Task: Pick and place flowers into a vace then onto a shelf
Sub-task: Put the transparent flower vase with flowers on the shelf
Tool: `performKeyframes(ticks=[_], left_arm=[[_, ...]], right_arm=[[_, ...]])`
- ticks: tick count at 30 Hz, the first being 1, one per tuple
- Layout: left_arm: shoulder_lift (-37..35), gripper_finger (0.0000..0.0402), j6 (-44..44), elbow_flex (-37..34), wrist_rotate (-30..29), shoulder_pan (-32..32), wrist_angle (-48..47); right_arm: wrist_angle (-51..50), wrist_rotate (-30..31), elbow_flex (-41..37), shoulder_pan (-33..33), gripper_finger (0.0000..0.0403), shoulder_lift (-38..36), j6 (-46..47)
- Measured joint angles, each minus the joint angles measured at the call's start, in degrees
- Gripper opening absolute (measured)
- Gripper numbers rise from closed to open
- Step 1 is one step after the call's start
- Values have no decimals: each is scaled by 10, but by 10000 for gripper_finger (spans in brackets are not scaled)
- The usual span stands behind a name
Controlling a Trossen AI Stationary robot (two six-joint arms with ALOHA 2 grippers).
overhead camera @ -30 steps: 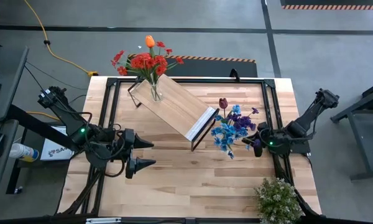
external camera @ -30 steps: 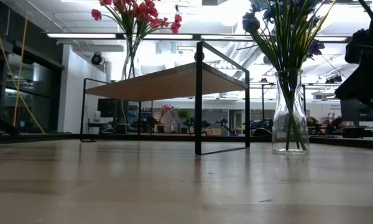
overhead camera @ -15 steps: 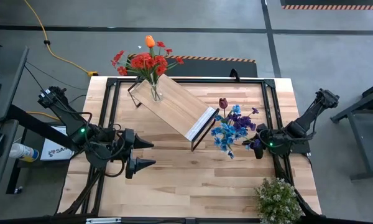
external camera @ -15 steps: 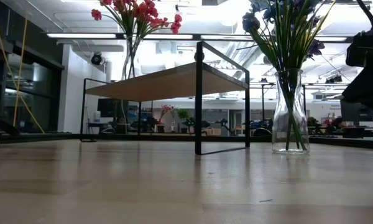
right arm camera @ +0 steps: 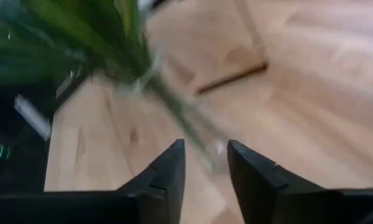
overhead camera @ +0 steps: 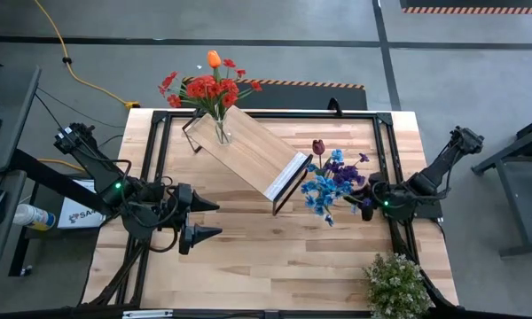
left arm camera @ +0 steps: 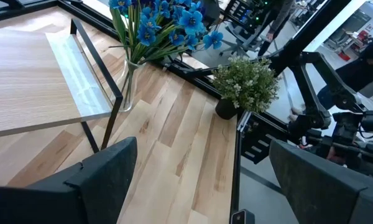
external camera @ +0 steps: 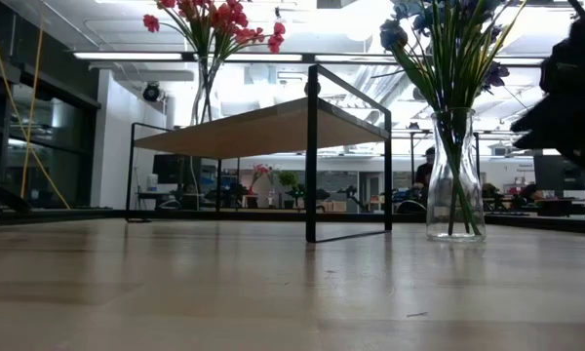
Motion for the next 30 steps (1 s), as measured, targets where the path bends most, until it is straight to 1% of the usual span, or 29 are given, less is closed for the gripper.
performKeyframes(ticks=[2, 8, 13, 16, 24, 26, 30], left_arm=[[0, 399, -1, 0, 0, 0, 0], [0, 399, -1, 0, 0, 0, 0], [0, 399, -1, 0, 0, 0, -2], [0, 399, -1, 0, 0, 0, -2], [0, 399, -1, 0, 0, 0, -6], [0, 399, 1, 0, 0, 0, -7], [0, 399, 3, 0, 0, 0, -7]], right_arm=[[10, 17, 0, 0, 138, 0, -15], [7, -19, 0, 0, 192, 0, -26], [5, -16, 0, 0, 241, 0, -26], [5, -17, 0, 0, 278, 0, -26], [5, -56, 0, 0, 387, 0, -26], [5, -58, 0, 0, 394, 0, -28], [5, -54, 0, 0, 376, 0, -50]])
